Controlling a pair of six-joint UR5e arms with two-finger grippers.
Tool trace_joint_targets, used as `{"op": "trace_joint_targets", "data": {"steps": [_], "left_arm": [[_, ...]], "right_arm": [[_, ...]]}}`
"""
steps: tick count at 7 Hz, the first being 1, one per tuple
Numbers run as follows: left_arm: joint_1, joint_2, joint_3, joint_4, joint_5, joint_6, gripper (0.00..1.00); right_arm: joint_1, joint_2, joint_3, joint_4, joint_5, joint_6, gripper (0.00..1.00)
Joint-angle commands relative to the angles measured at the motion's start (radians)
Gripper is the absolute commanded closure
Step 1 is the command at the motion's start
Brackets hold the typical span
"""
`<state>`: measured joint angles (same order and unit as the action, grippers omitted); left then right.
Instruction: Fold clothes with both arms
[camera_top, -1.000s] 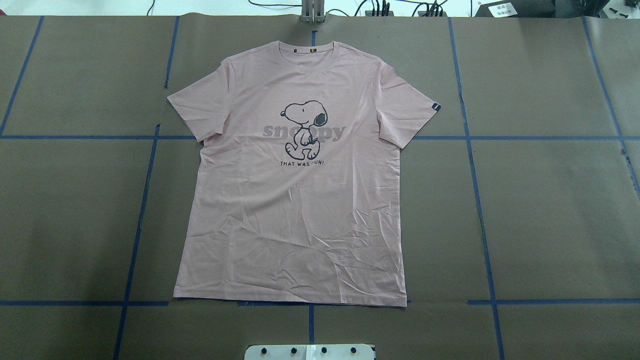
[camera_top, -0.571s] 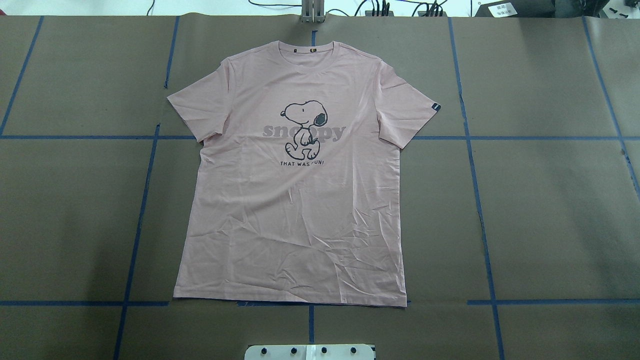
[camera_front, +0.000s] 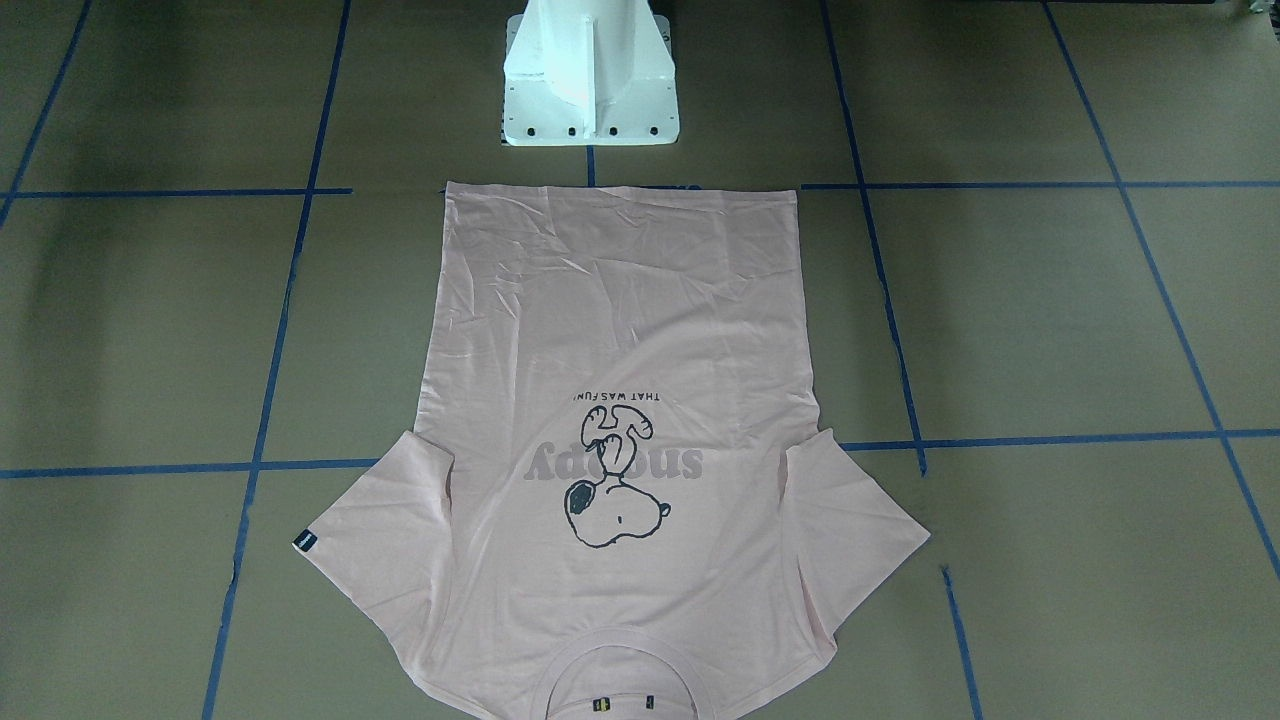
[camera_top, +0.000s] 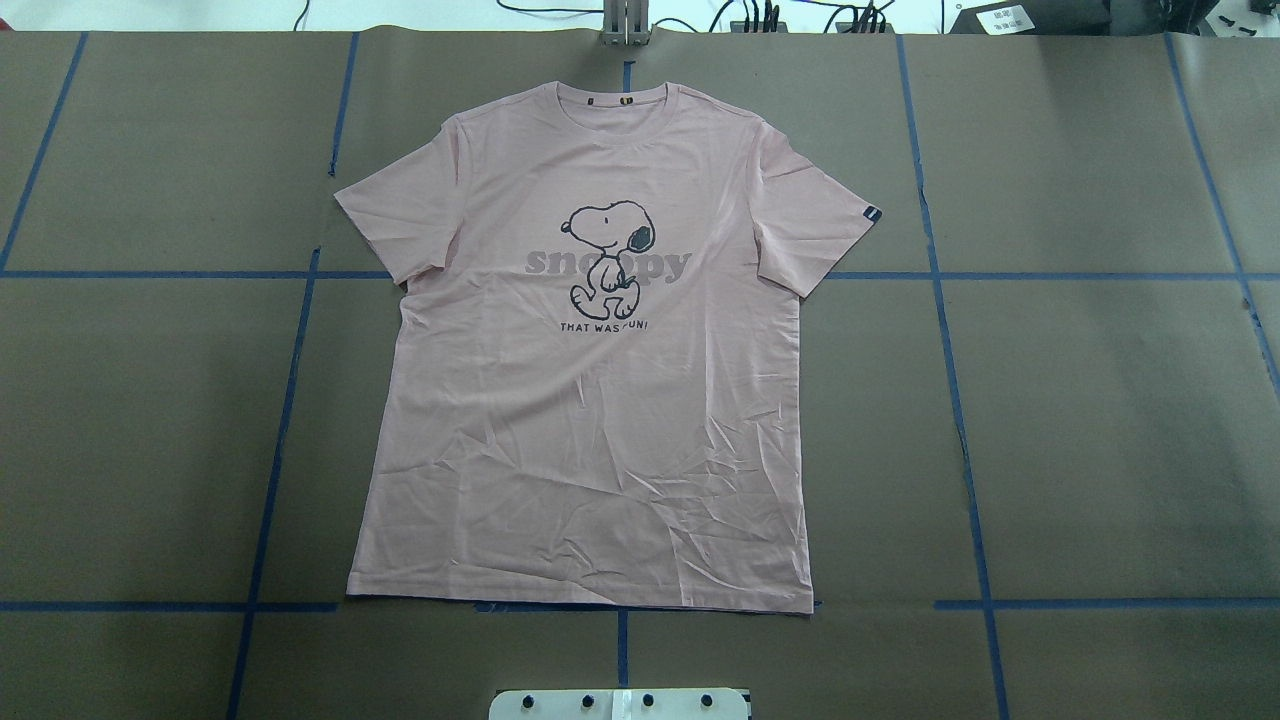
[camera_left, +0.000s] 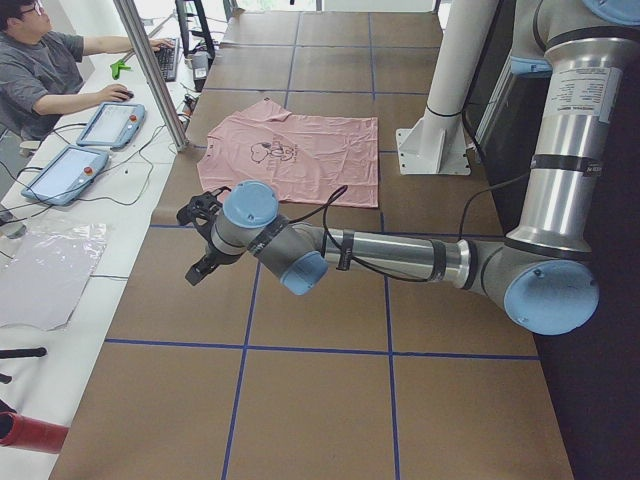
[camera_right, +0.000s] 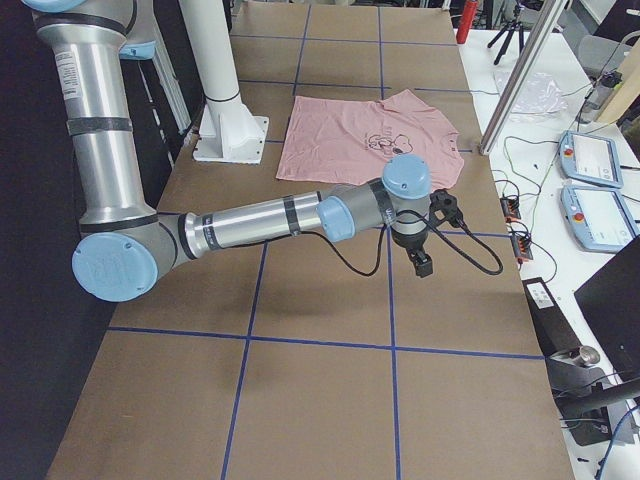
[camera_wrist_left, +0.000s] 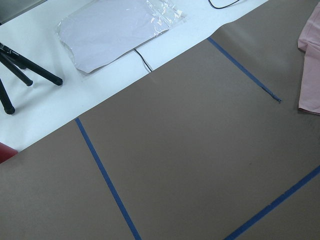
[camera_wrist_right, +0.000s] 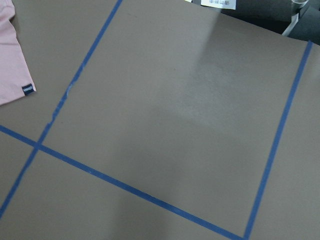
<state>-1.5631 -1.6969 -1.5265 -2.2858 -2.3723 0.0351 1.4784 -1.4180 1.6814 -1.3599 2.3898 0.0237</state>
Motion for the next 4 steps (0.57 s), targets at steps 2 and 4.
{"op": "trace_joint_targets", "data": {"steps": [2,4], "left_arm": [[0.023,-0.003,0.04,-0.101,0.005,-0.05,0.0],[0.034,-0.001,0.04,-0.103,0.005,-0.052,0.0]], "right_arm": [[-0.246,0.167,0.007,0.06,-0.142,0.512,0.0],[-0.482,0.218,-0.017,0.178,-0.441,0.776,0.0]]}}
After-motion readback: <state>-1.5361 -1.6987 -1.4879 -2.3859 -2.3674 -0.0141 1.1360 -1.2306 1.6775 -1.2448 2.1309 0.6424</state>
